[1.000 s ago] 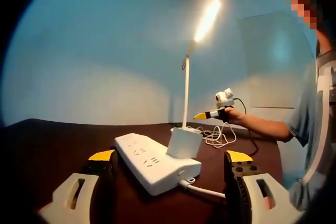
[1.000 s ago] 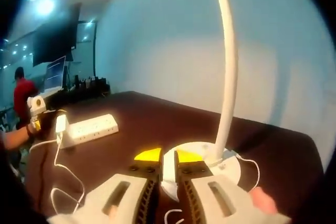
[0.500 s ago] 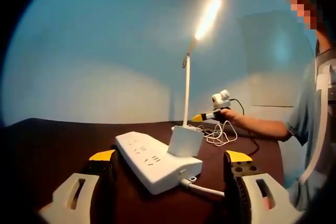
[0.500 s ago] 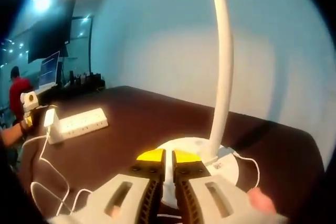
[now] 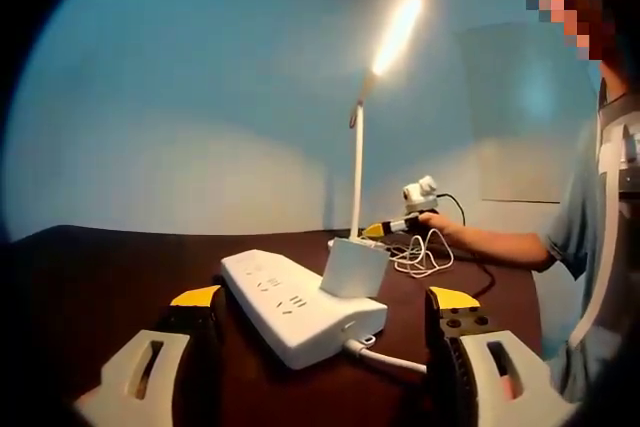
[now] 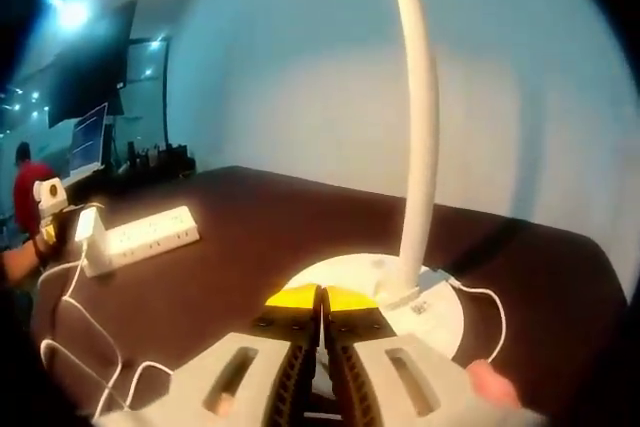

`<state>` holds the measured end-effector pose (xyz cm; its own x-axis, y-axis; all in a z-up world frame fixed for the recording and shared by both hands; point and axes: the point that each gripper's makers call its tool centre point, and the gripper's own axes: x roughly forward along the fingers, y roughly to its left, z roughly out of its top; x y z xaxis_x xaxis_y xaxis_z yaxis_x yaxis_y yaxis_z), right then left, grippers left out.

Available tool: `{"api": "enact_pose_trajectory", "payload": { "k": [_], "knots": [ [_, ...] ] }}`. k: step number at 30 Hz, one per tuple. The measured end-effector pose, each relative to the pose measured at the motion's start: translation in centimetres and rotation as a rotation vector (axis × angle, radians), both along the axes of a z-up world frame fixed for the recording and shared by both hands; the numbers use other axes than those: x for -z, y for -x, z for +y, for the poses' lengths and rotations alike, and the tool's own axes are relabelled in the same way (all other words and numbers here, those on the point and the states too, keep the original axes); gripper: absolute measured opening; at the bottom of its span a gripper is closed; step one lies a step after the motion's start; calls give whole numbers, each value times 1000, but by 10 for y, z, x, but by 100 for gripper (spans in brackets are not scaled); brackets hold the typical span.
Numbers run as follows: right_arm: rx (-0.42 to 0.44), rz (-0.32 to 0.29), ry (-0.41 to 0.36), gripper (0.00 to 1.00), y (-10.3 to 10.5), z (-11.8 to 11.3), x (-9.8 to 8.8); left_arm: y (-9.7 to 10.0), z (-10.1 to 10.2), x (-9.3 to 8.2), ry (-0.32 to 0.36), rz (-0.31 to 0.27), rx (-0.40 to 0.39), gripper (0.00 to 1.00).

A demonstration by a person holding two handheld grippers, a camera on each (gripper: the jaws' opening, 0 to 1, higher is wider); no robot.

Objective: Insert the desk lamp plug into the socket, turn on the power strip switch, turn on the lamp switch, then turn off the lamp switch, turn off the power strip switch, and remove the plug from the socket.

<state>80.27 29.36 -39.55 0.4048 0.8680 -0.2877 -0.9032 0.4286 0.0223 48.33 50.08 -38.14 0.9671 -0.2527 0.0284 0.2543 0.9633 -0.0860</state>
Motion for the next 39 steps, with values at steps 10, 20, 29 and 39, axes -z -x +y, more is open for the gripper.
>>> {"api": "enact_pose_trajectory", "payload": {
  "k": [10, 20, 29, 39],
  "knots": [
    [18, 17, 10, 4, -9, -3, 10, 1, 2, -1, 5, -5, -7, 78],
    [19, 33, 23, 4, -8, -3, 16, 2, 2, -1, 3, -3, -7, 78],
    [17, 37, 21, 3, -6, -2, 18, 1, 1, -1, -2, -2, -4, 78],
    [4, -19, 34, 2, -3, 3, 17, 1, 0, 1, -8, 7, -3, 77]
  ]
}}
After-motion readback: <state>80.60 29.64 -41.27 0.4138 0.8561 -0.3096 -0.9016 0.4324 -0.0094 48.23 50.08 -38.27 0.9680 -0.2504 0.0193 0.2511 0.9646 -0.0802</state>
